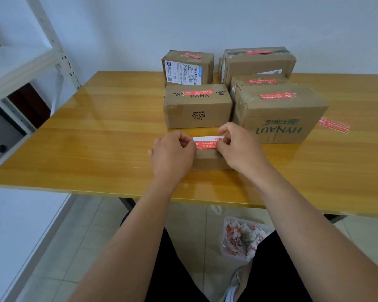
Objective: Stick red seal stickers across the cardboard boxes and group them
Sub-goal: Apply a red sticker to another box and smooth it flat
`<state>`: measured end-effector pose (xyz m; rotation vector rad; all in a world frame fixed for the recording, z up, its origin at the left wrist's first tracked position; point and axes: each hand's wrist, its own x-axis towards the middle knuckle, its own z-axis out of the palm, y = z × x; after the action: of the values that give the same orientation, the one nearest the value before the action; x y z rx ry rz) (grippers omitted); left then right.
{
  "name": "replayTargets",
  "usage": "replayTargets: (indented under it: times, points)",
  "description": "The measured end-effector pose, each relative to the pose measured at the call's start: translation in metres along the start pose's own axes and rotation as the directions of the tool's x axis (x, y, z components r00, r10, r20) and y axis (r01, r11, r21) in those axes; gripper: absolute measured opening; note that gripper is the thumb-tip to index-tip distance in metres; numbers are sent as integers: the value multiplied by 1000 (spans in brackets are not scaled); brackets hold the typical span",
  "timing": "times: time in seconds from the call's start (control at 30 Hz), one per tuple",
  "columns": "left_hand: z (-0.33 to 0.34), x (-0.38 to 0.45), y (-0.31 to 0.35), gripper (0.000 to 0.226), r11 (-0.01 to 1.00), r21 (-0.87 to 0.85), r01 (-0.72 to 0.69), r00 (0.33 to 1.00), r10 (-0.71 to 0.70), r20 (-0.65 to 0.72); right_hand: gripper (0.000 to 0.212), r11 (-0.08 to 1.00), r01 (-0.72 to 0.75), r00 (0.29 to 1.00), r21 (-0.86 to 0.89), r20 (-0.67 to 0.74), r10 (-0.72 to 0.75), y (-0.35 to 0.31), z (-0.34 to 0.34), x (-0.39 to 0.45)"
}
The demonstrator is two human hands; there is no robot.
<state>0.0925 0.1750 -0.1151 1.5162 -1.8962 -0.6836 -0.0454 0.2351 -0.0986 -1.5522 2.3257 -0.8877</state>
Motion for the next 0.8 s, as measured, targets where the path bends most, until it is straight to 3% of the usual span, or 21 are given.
replayTargets:
  times: [0.33,0.8]
  points:
    - [-1,3,2,17,997,-64,53,998,-51,38,34,999,-24,999,28,25,23,-1,-3,1]
    - [4,0,1,11,1000,15,24,1000,-24,-8,33,999,18,1000,-27,-9,-18,-1,1,-3]
